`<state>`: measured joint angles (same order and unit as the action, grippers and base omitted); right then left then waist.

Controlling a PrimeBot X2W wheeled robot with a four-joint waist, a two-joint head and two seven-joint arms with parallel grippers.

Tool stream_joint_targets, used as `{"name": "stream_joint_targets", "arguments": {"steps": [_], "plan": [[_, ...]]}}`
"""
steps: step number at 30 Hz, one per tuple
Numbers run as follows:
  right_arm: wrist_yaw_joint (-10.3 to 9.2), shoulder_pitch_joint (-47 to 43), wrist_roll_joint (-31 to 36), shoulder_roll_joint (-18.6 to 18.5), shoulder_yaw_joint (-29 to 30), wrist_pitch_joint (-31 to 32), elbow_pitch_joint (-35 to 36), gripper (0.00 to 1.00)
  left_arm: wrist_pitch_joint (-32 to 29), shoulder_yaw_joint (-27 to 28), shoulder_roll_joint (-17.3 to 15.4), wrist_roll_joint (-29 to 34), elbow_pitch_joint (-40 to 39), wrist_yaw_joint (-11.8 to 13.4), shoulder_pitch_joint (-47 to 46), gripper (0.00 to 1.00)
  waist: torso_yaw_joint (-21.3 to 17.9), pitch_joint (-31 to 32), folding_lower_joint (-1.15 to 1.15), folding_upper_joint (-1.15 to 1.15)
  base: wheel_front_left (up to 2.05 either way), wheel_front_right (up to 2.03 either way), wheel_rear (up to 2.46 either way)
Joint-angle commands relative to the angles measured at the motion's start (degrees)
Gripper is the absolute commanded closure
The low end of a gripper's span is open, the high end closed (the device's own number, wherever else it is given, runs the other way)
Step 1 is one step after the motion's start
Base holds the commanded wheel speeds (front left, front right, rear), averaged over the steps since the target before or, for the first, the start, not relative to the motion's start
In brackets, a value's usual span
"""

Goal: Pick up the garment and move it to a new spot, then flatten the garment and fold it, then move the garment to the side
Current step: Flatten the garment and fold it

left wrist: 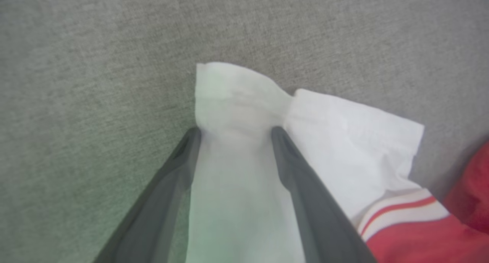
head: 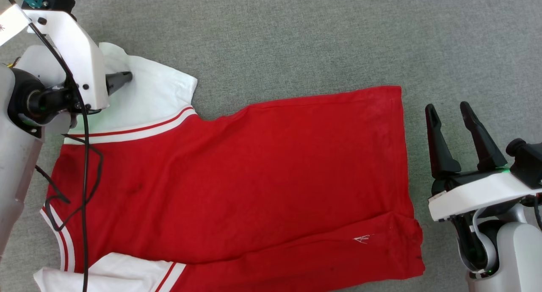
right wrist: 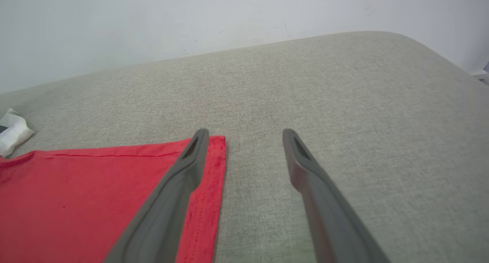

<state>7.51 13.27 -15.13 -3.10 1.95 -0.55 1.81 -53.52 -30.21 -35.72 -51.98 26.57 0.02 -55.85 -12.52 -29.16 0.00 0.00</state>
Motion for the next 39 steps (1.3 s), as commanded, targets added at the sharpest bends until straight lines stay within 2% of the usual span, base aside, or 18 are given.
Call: {"name": "stream_joint_targets", "arguments": {"steps": [1, 3, 7, 13, 14, 22, 28, 32, 33, 34, 35, 39], "plan": [[-0.05, 1.33, -0.76, 0.28, -0.08, 0.35, -0.39, 0.00, -1.92, -2.53, 1.77, -0.62, 2.39, -0.04, 4.20, 1.00, -0.11, -0.02, 0.00, 0.00, 0.00, 0.00, 0.00], [-0.05, 1.38, -2.16, 0.18, -0.29, 1.44, -1.30, 0.00, -0.25, -2.26, 2.12, -0.46, 2.18, -0.37, 4.22, 1.00, -0.07, 0.13, 0.00, 0.00, 0.00, 0.00, 0.00], [-0.05, 3.15, -5.02, -2.58, -1.03, 5.48, -3.60, 0.00, 3.63, -1.60, 1.76, 0.66, 2.14, -1.14, 4.04, 1.00, 0.21, 1.47, 0.00, 0.00, 0.00, 0.00, 0.00], [-0.05, 7.54, -10.08, -8.04, -1.42, 17.35, -8.77, 0.00, 8.49, -1.04, 2.06, 1.37, 0.77, -2.42, 4.11, 1.00, 2.21, 4.02, 0.00, 0.00, 0.00, 0.00, 0.00], [-0.05, 7.54, -10.08, -8.04, -1.42, 17.35, -8.77, 0.00, 8.49, -1.04, 2.06, 1.37, 0.77, -2.42, 4.11, 1.00, 2.21, 4.02, 0.00, 0.00, 0.00, 0.00, 0.00], [-0.05, 14.76, -14.81, -14.51, -6.67, 34.08, -12.65, 0.00, 11.85, -1.52, 2.89, 2.48, -3.49, -3.33, 2.64, 1.00, 5.92, 4.12, 0.00, 0.00, 0.00, 0.00, 0.00], [-0.05, 19.70, -15.75, -16.05, -11.49, 39.53, -16.01, 0.00, 13.26, -1.65, 3.06, 2.80, -6.12, -3.50, 3.18, 1.00, 7.92, 2.51, 0.00, 0.00, 0.00, 0.00, 0.00], [-0.03, 19.95, -15.98, -16.28, -15.10, 44.26, -20.54, 0.00, 14.21, -1.85, 3.21, 2.81, -6.68, -3.65, 4.01, 1.00, 8.81, 2.17, 0.00, 0.00, 0.00, 0.00, 0.00], [-0.03, 19.63, -16.40, -16.10, -15.73, 45.40, -21.55, 0.30, 14.50, -1.81, 3.22, 2.79, -6.70, -3.74, 4.03, 1.00, 8.97, 2.17, 0.00, 0.00, 0.00, 0.00, 0.00], [-0.02, 19.12, -16.74, -15.89, -16.40, 46.92, -22.61, 0.70, 14.76, -1.82, 3.26, 2.76, -6.68, -3.87, 4.09, 1.00, 9.11, 2.23, 0.00, 0.00, 0.00, 0.00, 0.00], [-0.02, 18.90, -17.07, -15.98, -17.09, 48.23, -23.56, 1.00, 14.99, -1.85, 3.36, 2.69, -6.62, -3.93, 4.22, 1.00, 9.25, 2.29, 0.00, 0.00, 0.00, 0.00, 0.00], [-0.04, 19.38, -17.81, -16.48, -17.32, 48.89, -24.82, 1.00, 17.01, -1.53, 3.42, 2.93, -6.00, -4.03, 4.99, 1.00, 9.60, 3.04, 0.00, 0.00, 0.00, 0.00, 0.00]]}}
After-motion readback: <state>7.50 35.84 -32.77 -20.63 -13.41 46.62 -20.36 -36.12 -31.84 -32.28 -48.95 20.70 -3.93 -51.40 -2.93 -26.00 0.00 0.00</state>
